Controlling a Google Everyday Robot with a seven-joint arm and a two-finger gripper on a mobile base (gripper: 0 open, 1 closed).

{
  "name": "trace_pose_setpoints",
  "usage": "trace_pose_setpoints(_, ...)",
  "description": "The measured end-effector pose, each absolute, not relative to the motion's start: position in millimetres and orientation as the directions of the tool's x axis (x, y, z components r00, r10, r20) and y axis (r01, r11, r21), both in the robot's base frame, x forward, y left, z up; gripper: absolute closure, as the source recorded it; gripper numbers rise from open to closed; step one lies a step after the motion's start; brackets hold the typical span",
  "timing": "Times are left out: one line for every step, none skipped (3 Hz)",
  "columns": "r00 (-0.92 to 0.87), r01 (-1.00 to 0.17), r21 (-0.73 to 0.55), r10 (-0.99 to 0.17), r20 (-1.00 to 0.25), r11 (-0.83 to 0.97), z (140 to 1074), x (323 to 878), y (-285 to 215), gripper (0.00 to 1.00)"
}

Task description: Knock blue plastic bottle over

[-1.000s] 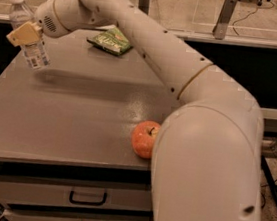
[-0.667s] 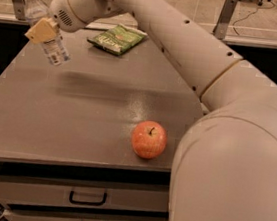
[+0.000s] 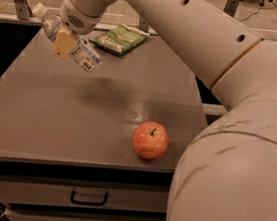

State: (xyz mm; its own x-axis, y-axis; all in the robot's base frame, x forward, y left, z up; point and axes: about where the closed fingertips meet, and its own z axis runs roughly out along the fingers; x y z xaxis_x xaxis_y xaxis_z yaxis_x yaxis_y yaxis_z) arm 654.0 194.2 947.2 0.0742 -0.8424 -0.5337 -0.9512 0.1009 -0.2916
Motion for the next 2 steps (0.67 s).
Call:
trace_pose_setpoints(0.127,-0.941,-0.339,-0.93,-0.345,-0.003,931,644,193,1.0)
trace_pose_setpoints(0.2,-0.933,-0.339,-0.956,-0.212,-0.12,909,635,205,1.0)
